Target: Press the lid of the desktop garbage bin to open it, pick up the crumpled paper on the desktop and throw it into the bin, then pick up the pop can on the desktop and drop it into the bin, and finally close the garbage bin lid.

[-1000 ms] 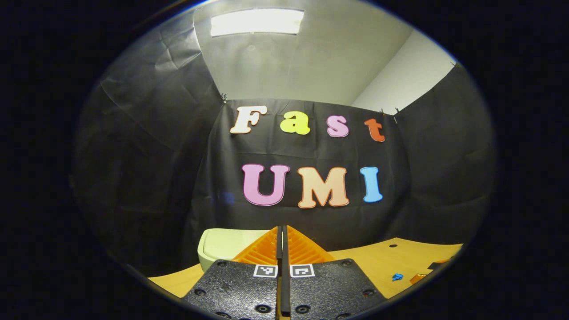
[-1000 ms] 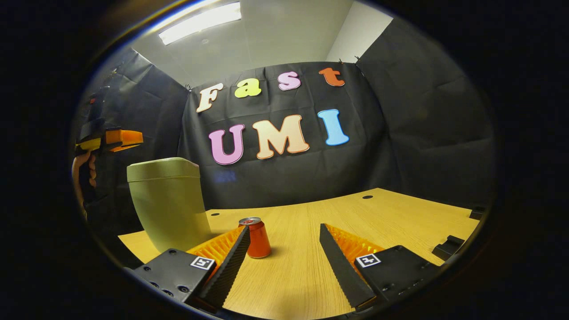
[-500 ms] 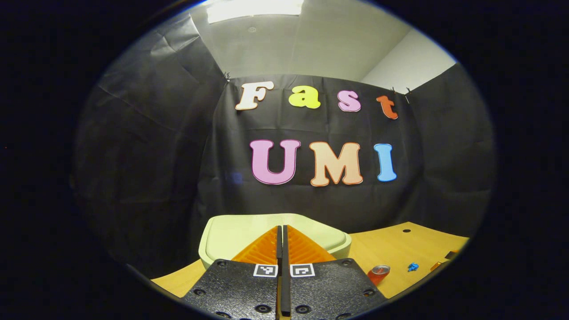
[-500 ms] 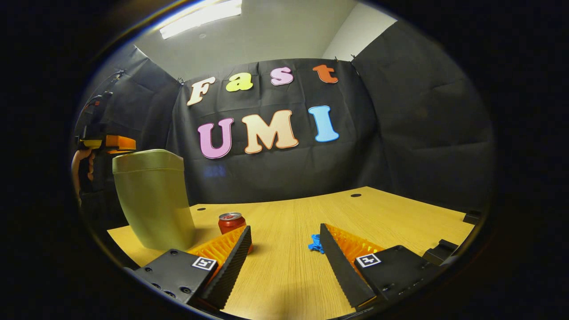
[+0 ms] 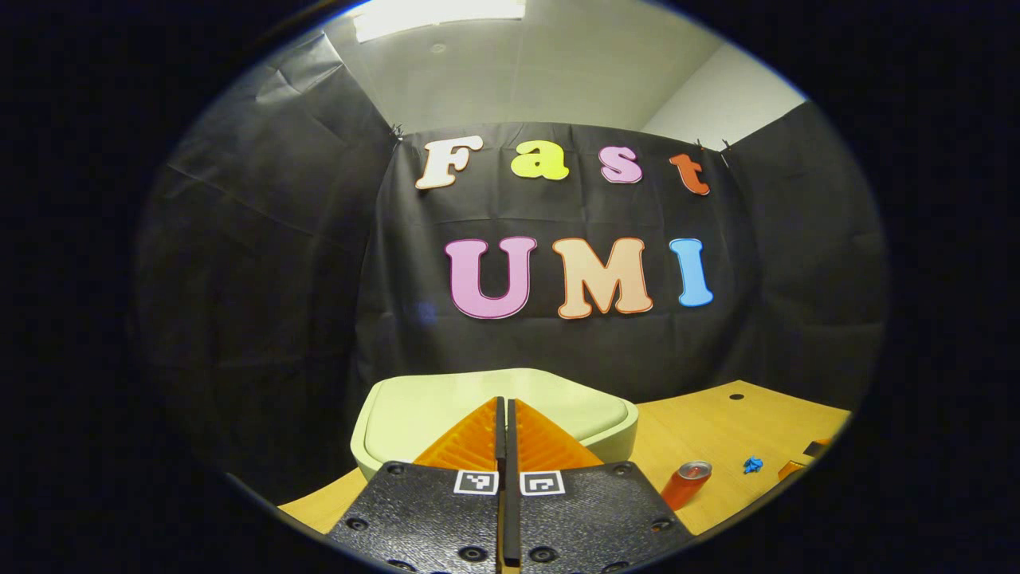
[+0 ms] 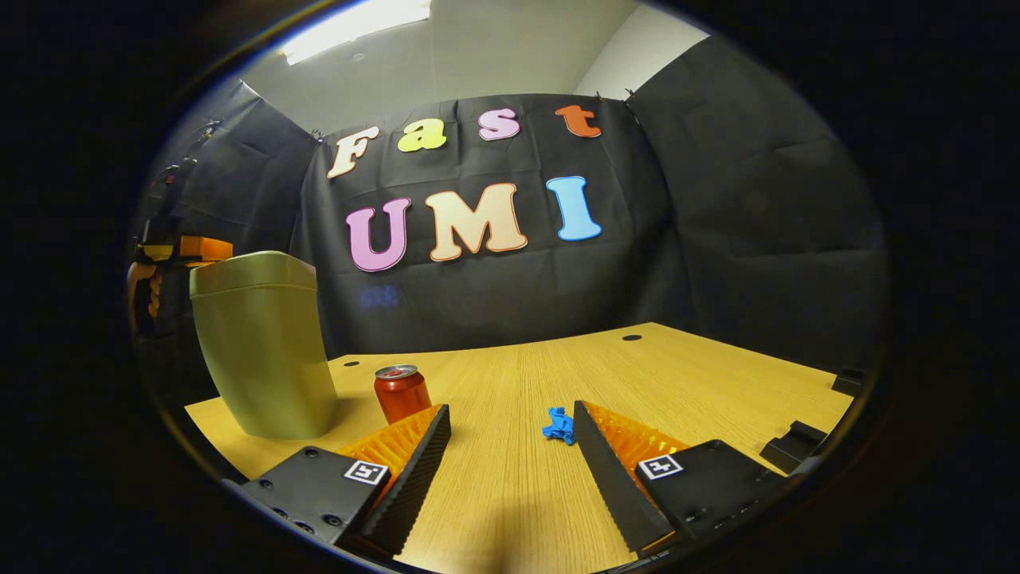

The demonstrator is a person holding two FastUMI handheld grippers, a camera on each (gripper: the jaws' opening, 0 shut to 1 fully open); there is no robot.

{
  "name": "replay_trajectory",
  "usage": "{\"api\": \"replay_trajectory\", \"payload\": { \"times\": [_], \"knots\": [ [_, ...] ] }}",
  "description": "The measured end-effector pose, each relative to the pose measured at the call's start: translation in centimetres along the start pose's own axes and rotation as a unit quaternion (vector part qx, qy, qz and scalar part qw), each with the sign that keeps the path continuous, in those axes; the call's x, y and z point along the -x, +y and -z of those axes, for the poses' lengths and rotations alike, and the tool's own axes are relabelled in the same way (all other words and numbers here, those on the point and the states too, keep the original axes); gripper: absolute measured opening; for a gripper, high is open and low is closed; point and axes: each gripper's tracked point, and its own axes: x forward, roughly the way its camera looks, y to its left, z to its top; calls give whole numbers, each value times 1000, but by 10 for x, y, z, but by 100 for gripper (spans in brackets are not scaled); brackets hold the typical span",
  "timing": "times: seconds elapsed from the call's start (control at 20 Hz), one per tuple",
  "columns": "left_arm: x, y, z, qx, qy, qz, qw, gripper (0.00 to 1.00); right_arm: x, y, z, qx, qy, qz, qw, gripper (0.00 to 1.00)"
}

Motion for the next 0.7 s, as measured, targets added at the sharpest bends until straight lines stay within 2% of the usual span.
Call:
{"api": "replay_trajectory", "payload": {
  "times": [0.2,0.25,0.4,0.7],
  "knots": [
    [1,1,-4,-11,-7,-5,1000,0,-3,-3,1,-1,0,1,1000,95],
    [2,2,-2,-10,-5,-7,1000,0,-4,-5,1,0,1,2,1000,98],
    [1,3,-10,-17,-8,-16,1000,0,-4,-7,3,2,4,4,1000,98],
    [-3,-1,-22,-9,-15,-7,1000,0,-7,-7,4,2,5,4,1000,98]
  ]
}}
